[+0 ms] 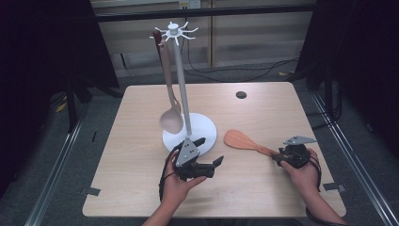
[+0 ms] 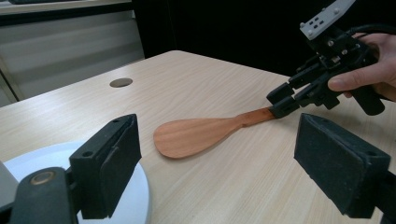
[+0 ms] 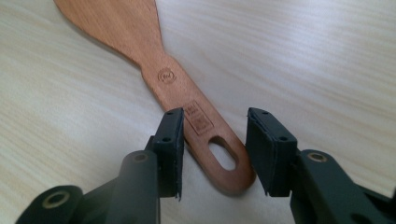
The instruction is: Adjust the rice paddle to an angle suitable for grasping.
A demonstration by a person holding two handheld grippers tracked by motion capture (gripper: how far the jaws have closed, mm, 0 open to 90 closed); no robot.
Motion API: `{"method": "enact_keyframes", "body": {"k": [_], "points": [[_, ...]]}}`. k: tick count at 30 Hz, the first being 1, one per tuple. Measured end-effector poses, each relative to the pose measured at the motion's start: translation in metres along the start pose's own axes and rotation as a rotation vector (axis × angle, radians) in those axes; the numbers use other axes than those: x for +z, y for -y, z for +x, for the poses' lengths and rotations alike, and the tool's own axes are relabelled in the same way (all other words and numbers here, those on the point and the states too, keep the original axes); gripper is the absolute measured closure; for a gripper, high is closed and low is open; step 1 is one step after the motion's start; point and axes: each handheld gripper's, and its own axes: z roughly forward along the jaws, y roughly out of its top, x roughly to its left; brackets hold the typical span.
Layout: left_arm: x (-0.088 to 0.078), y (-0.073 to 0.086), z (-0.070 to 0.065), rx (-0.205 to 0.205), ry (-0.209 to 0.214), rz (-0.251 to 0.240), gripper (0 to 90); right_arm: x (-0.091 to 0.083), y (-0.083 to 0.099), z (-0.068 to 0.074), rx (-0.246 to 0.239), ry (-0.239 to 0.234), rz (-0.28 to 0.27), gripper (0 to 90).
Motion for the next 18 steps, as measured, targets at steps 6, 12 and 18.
{"method": "enact_keyframes", "body": {"k": [6,12,18], "points": [[-0.001,0.001,0.001,0.003,-0.003,0.005,14.4,0.001,0.001,-0.005,0.046,-0.032,-0.013,59.2],[-0.002,-0.001,0.000,0.003,0.002,-0.005,14.5,-0.007,0.001,-0.015,0.053,-0.043,-0.031,71.7],[-0.002,-0.002,-0.001,0.001,-0.003,-0.006,14.6,-0.013,0.002,-0.014,0.035,-0.050,-0.009,88.4]]}}
